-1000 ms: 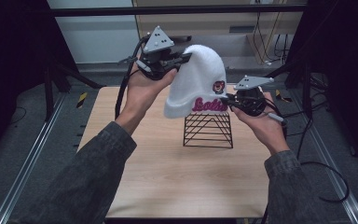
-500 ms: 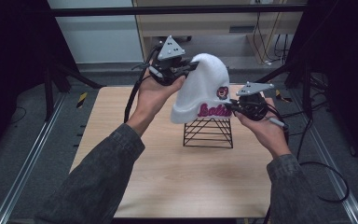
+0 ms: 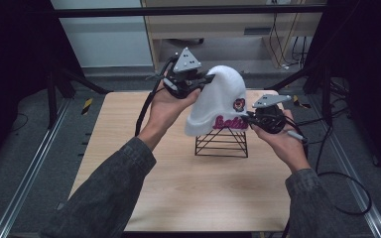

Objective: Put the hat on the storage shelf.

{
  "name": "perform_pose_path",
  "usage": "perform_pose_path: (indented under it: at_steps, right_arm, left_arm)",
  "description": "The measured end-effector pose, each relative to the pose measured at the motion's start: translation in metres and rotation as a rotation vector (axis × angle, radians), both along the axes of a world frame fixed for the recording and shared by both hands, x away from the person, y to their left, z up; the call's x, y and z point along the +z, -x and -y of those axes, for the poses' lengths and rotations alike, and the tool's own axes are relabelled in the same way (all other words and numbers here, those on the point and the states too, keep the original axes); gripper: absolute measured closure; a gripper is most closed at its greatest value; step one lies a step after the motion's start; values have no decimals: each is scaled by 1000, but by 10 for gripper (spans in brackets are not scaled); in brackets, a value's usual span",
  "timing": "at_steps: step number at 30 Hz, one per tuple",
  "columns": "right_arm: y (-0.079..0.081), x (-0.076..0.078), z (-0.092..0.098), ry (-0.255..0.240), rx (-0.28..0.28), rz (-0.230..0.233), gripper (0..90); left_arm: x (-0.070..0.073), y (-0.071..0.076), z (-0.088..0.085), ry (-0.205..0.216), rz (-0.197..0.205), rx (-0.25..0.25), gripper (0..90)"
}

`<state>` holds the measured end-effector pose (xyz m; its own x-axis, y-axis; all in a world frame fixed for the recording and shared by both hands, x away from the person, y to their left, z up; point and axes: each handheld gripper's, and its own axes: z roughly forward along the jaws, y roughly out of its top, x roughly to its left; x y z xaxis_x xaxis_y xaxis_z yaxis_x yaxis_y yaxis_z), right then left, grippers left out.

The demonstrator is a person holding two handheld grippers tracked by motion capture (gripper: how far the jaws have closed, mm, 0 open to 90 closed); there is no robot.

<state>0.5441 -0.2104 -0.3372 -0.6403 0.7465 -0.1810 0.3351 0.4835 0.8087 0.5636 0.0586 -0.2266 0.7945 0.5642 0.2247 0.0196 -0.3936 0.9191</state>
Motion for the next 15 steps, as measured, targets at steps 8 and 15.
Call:
perform_pose_path:
  at_steps: [8,15]
  right_arm:
    - [3,-9,6,-2,-10,-13,797]
    - [5,-17,11,8,-19,-23,797]
  left_arm:
    - [-8,0,3,-19,-13,-8,838]
    - [-14,0,8,-30,-18,-17,838]
